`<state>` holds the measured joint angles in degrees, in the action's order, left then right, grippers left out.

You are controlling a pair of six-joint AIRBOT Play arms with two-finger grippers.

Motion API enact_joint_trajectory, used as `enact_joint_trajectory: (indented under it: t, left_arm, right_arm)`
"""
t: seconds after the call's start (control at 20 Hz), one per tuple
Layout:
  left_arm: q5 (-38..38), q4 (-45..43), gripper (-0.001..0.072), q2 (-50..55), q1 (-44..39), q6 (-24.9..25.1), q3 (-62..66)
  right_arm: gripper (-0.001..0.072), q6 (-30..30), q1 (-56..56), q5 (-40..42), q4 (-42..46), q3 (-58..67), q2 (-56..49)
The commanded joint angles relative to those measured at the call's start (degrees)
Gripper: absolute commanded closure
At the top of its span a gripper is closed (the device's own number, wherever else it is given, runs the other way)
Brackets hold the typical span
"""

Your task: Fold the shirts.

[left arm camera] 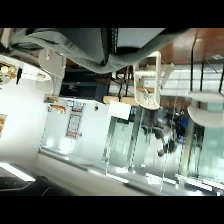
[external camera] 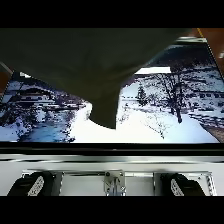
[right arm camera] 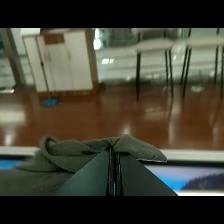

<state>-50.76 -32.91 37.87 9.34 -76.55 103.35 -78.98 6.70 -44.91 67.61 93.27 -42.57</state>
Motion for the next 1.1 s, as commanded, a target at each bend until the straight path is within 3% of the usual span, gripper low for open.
enact_joint_trajectory:
  t: [0.0, 0.1, 0.25, 0.35, 0.5, 0.65, 0.75, 0.9, 1.05]
  left_arm:
    - [-8.76, -0.42, 0.0674, -1.22, 1.70, -4.33, 6.58]
    - [-15.41, -2.80, 0.0674, -1.40, 1.70, -4.46, 6.58]
    - [-28.04, -15.54, 0.0674, -1.25, 1.70, -9.94, 5.84]
    - [-34.82, -19.61, 0.0674, -1.27, 1.70, -11.87, 2.60]
    - [-39.08, -19.63, 0.0674, -1.55, 1.70, -11.89, -6.08]
    - [-38.36, -19.69, 0.0674, -1.53, 1.70, -11.82, -19.98]
    - [-32.28, -20.35, 0.0674, -1.33, 1.70, -11.78, -31.93]
    - [-19.32, -20.68, 0.0673, 3.56, 1.70, -11.85, -44.57]
    - [-11.34, -20.00, 0.0673, 14.60, 1.70, -11.80, -45.62]
  right_arm:
    - [0.0658, -2.34, 0.04, 1.31, 11.02, 3.56, 7.54]
    - [0.0658, -2.51, 0.02, 0.85, 14.95, 3.56, 10.27]
    - [0.0658, -2.47, 0.02, -2.84, 18.38, 3.56, 12.09]
    - [0.0658, -2.45, 0.02, -8.98, 18.69, 3.50, 11.58]
    - [0.0659, -1.42, 0.02, -23.04, 19.15, 3.30, 7.34]
    - [0.0659, -1.68, -0.13, -27.58, 20.37, -2.86, 1.01]
    - [0.0658, -3.67, -0.15, -26.18, 19.74, -9.86, -4.57]
    - [0.0659, -6.34, -0.13, -17.99, 18.25, -16.85, -16.61]
    - [0.0658, -8.72, -0.15, -8.39, 12.28, -16.90, -28.68]
